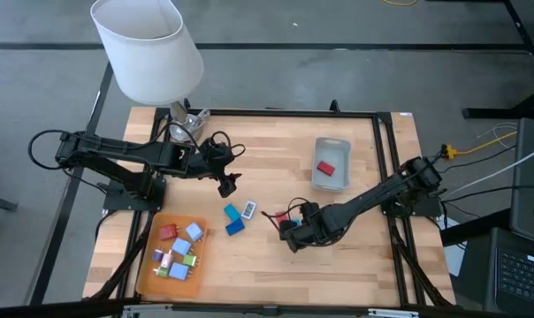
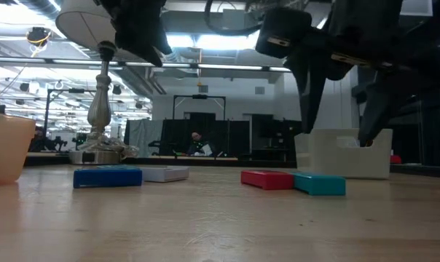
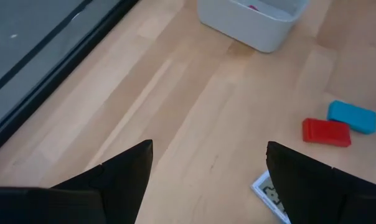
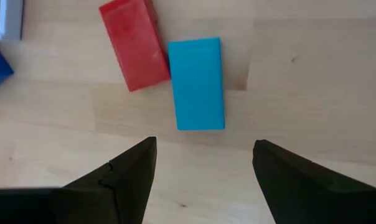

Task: Pick & Place Office items
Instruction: Put the left blue digital timer into the grey bin

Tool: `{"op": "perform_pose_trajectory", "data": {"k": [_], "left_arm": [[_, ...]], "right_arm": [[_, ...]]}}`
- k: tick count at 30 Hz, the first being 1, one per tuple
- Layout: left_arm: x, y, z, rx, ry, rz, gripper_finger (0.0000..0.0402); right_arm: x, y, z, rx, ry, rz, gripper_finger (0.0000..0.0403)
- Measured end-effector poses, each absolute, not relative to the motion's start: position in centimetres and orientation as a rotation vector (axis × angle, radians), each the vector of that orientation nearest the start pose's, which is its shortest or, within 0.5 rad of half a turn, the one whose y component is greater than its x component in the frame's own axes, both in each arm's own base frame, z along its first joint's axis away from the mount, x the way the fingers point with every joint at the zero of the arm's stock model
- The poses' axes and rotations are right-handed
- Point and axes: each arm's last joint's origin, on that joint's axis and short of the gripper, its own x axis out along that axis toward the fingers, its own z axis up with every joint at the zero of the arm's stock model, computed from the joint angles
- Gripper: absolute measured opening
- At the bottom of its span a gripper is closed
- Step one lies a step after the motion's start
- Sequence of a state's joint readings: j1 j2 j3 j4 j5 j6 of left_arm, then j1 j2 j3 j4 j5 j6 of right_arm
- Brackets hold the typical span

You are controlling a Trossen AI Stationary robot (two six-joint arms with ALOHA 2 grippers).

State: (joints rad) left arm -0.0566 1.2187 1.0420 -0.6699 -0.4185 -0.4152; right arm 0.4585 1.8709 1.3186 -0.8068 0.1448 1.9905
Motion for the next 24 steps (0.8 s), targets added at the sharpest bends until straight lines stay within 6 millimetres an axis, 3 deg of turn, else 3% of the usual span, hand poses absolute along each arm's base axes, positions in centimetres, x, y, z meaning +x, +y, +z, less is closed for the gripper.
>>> {"op": "perform_pose_trajectory", "data": {"k": [14,24], "left_arm": [[25.0,-0.4,30.2,-0.130,0.696,0.372,0.0306],[25.0,-0.5,30.2,-0.132,0.703,0.347,0.0306]], "right_arm": [[33.3,15.5,15.2,1.298,1.130,-1.077,0.0263],[33.6,15.7,15.1,1.298,1.144,-1.024,0.0263]]}}
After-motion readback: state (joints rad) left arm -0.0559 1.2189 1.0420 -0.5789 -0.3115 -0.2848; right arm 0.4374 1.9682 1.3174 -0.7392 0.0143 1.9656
